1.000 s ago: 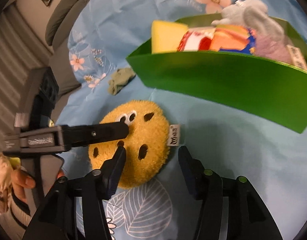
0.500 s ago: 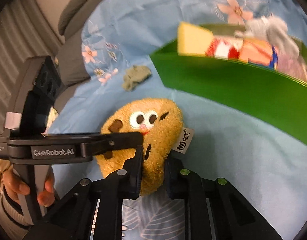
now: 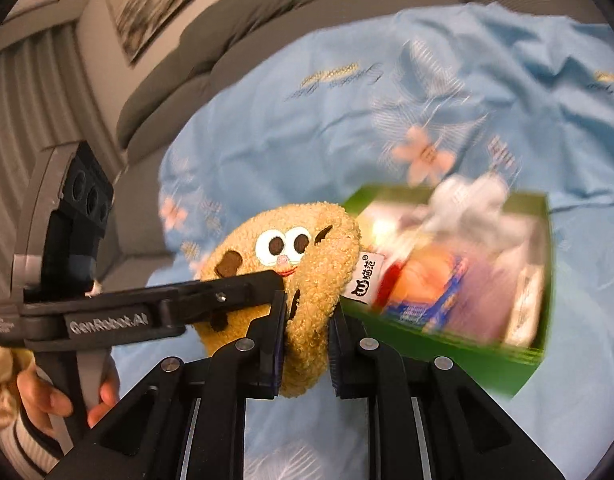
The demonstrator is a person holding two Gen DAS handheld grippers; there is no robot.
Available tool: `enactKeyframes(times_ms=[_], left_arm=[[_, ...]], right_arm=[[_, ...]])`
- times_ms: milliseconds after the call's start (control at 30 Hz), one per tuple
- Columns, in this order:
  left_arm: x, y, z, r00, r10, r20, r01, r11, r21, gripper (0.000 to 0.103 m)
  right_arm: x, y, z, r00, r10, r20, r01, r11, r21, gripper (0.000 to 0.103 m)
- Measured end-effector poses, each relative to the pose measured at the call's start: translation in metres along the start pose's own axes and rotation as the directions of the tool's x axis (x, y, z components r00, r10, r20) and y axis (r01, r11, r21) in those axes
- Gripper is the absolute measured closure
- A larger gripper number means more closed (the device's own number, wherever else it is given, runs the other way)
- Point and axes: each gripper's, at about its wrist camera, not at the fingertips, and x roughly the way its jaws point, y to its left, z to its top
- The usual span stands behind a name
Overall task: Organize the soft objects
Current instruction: 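Carry the cookie plush into the box and open the left gripper, then move the left gripper to the green cloth and close on it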
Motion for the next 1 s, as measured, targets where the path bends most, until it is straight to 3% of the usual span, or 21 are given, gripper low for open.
enactKeyframes(times_ms=[67, 167, 233, 267, 333, 400, 600, 700, 833, 1000], left_arm=[[0.020, -0.007, 0.016, 1.000, 0.014, 0.008, -0.014, 1.000, 0.007, 0.068], [0.041, -0.007, 0.028, 0.998, 0.063, 0.008, -0.063, 0.998, 0.017, 0.057], [0.059, -0.002, 0.032, 0.992, 0.126, 0.008, -0.126, 0.992, 0.012, 0.018], [0.062, 0.002, 0.032, 0.989, 0.146, 0.006, -0.147, 0.989, 0.009, 0.015], [0.070, 0.010, 0.032, 0.988, 0.152, -0.014, -0.152, 0.988, -0.015, 0.011], [0.070, 0.020, 0.031, 0.988, 0.153, -0.021, -0.154, 0.987, -0.047, 0.010], [0.026, 0.049, 0.020, 0.991, 0.129, 0.031, -0.122, 0.978, -0.167, 0.009], [0.004, 0.057, 0.006, 0.984, 0.179, 0.028, -0.170, 0.968, -0.187, 0.008], [-0.020, 0.076, -0.017, 0.975, 0.222, 0.005, -0.215, 0.948, -0.234, 0.008], [-0.053, 0.113, -0.049, 0.952, 0.302, -0.052, -0.300, 0.884, -0.358, 0.008]], right_arm=[[0.002, -0.009, 0.014, 0.999, -0.046, 0.028, 0.047, 0.999, -0.005, 0.083], [0.015, -0.027, 0.028, 0.993, -0.114, 0.040, 0.114, 0.993, 0.001, 0.083], [0.028, -0.039, 0.030, 0.986, -0.160, 0.039, 0.160, 0.987, 0.014, 0.081], [0.034, -0.043, 0.030, 0.982, -0.185, 0.040, 0.185, 0.983, 0.015, 0.077], [0.045, -0.048, 0.029, 0.967, -0.253, 0.023, 0.253, 0.967, 0.011, 0.053], [0.048, -0.050, 0.027, 0.954, -0.298, 0.023, 0.298, 0.955, -0.002, 0.041], [0.032, -0.046, 0.027, 0.934, -0.346, 0.090, 0.351, 0.935, -0.049, 0.038], [0.018, -0.040, 0.024, 0.939, -0.321, 0.124, 0.326, 0.945, -0.022, 0.036], [0.002, -0.017, 0.016, 0.963, -0.206, 0.175, 0.218, 0.975, -0.049, 0.029], [0.010, 0.020, 0.006, 0.992, -0.035, 0.118, 0.050, 0.991, -0.128, 0.025]])
